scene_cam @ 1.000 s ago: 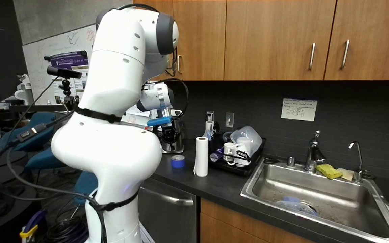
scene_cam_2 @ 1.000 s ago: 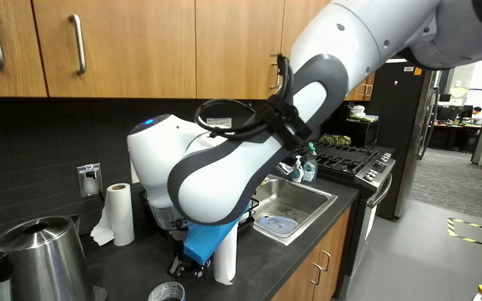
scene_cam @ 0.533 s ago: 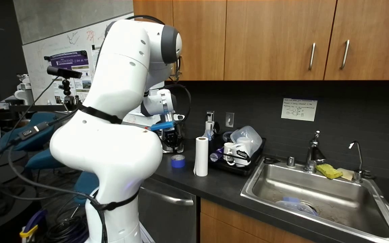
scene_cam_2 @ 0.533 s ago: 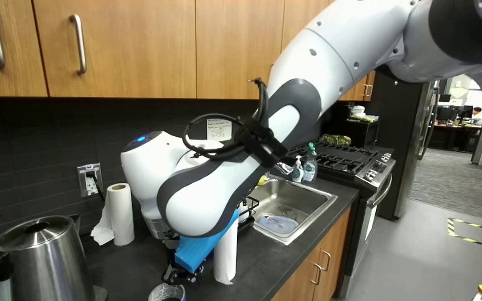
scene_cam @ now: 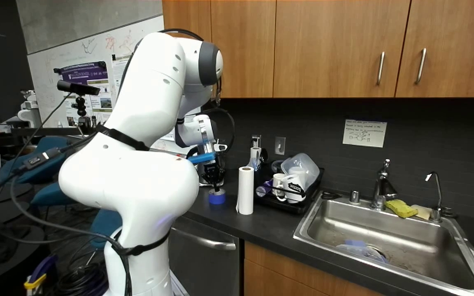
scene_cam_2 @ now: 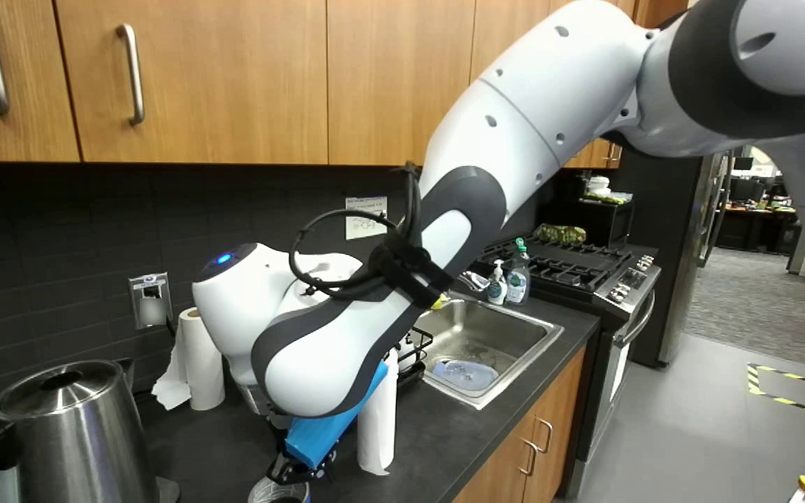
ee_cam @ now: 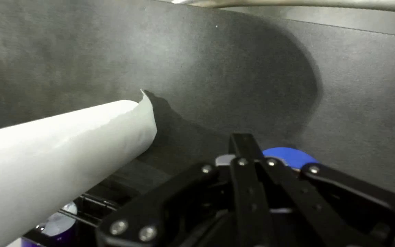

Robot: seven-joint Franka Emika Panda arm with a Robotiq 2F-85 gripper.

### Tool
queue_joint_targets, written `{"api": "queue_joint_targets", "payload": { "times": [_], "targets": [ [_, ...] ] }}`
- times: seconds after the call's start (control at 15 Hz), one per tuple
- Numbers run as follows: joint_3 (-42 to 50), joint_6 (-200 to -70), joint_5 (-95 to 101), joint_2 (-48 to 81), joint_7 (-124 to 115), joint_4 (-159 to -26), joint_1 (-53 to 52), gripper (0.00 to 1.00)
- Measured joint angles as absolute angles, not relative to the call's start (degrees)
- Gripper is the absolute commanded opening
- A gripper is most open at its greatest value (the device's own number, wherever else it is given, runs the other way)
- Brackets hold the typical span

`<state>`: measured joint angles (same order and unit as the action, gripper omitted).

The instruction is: Move the blue tape to the left

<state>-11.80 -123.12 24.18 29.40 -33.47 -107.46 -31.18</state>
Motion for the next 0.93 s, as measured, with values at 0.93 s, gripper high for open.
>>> {"api": "queue_joint_targets", "payload": {
  "times": [0.93],
  "targets": [
    [-9.49,-125.73,23.96,35.54,-35.37,-103.67,-31.95,0.00]
  ]
}}
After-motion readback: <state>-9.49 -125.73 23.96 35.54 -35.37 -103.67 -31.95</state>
